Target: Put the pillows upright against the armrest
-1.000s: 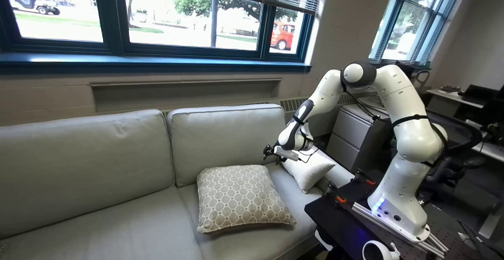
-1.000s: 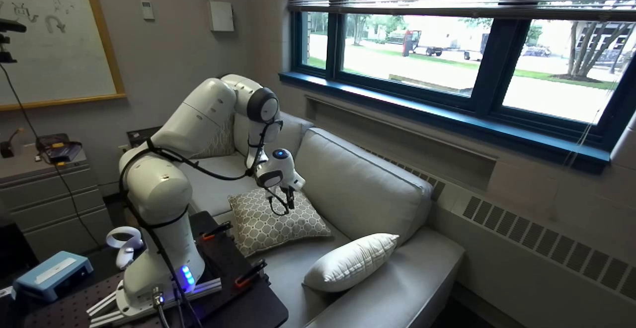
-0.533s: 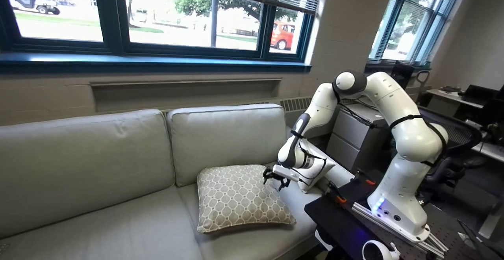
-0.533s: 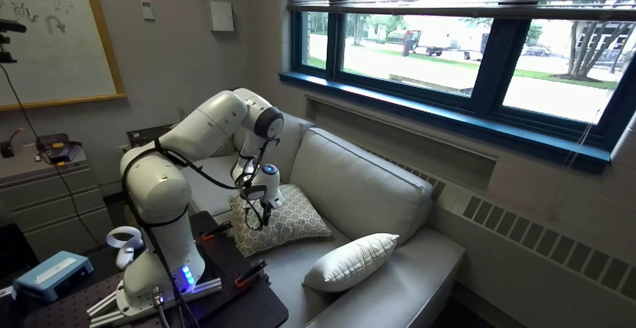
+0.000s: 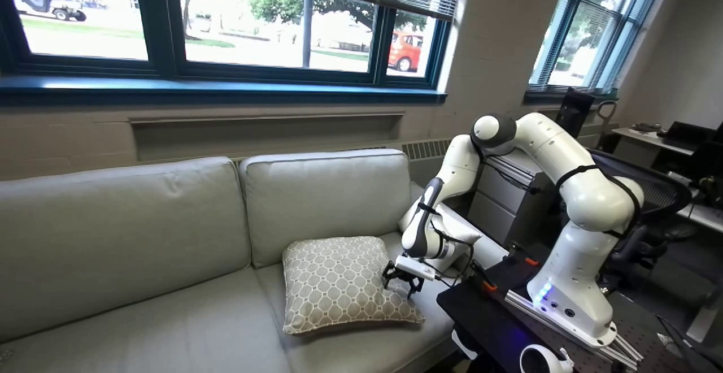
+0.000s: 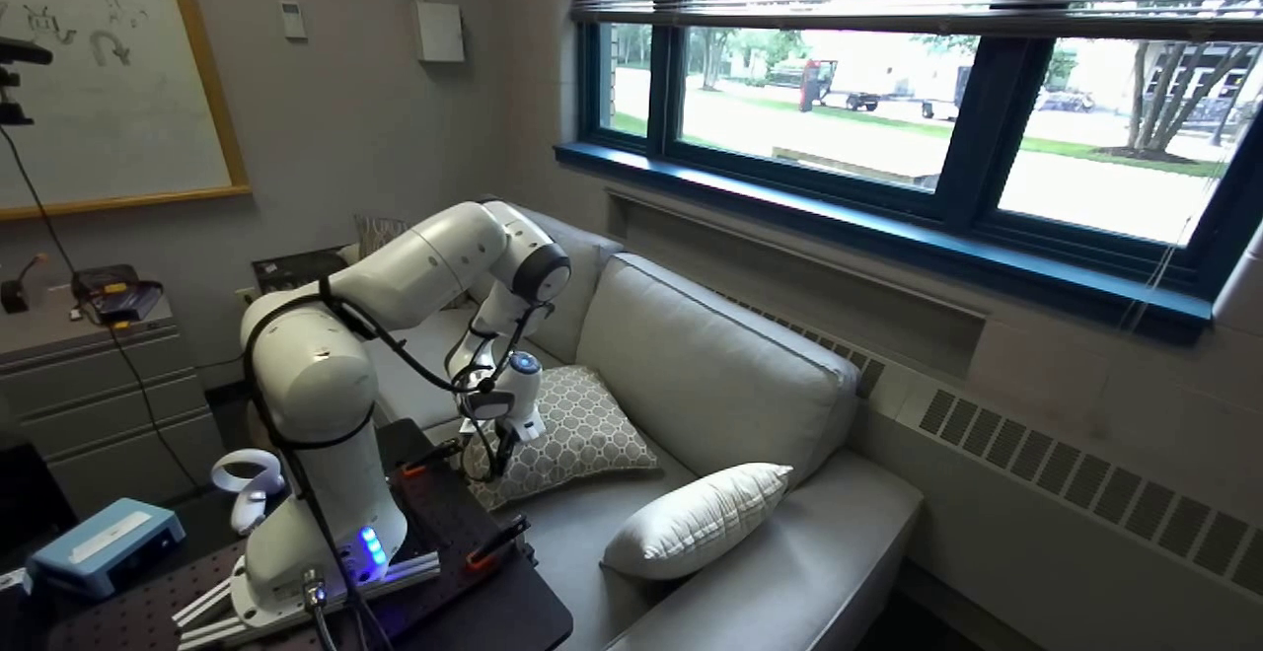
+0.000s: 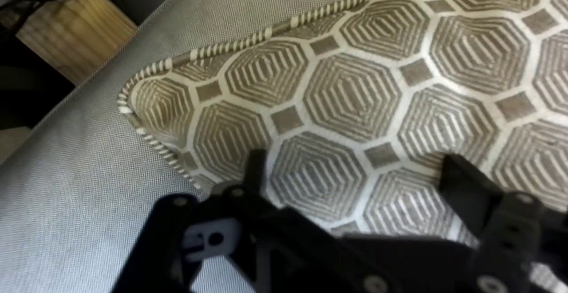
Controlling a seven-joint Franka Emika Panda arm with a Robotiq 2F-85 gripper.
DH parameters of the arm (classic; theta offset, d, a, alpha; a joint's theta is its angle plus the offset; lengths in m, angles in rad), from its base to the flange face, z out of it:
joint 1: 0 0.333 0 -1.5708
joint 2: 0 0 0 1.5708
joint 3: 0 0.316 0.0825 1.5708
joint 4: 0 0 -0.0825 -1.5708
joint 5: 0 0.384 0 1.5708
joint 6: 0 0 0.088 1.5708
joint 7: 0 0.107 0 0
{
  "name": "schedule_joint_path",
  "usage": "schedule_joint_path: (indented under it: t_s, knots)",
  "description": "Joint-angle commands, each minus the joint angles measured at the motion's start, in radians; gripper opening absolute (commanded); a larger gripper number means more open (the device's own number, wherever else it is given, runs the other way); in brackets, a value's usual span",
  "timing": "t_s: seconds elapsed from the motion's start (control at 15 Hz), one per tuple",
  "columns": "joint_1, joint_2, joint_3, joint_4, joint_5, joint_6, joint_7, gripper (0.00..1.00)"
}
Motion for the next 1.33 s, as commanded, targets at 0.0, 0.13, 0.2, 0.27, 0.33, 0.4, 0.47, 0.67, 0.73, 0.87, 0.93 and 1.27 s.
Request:
schedule_joint_path:
  t_s: [0.0,0.13,0.2,0.27,0.33,0.4,0.47,0.67,0.73,0.87,0.93,1.27]
  knots:
    - [-0.032,0.022,0.026,0.015,0.010,-0.018,0.012,1.00]
    - [-0.040,0.025,0.031,0.015,0.010,-0.018,0.012,1.00]
    - [-0.043,0.026,0.033,0.015,0.010,-0.018,0.012,1.00]
    - [-0.046,0.027,0.035,0.015,0.010,-0.018,0.012,1.00]
    - [-0.048,0.028,0.036,0.015,0.010,-0.018,0.012,1.00]
    - [-0.050,0.029,0.037,0.015,0.010,-0.018,0.012,1.00]
    - [-0.052,0.030,0.038,0.015,0.010,-0.018,0.012,1.00]
    - [-0.055,0.032,0.040,0.016,0.010,-0.017,0.011,1.00]
    - [-0.056,0.032,0.041,0.016,0.010,-0.017,0.011,1.00]
    - [-0.056,0.033,0.041,0.016,0.010,-0.017,0.011,1.00]
    - [-0.056,0.033,0.041,0.016,0.010,-0.017,0.011,1.00]
    - [-0.056,0.033,0.041,0.017,0.010,-0.017,0.011,1.00]
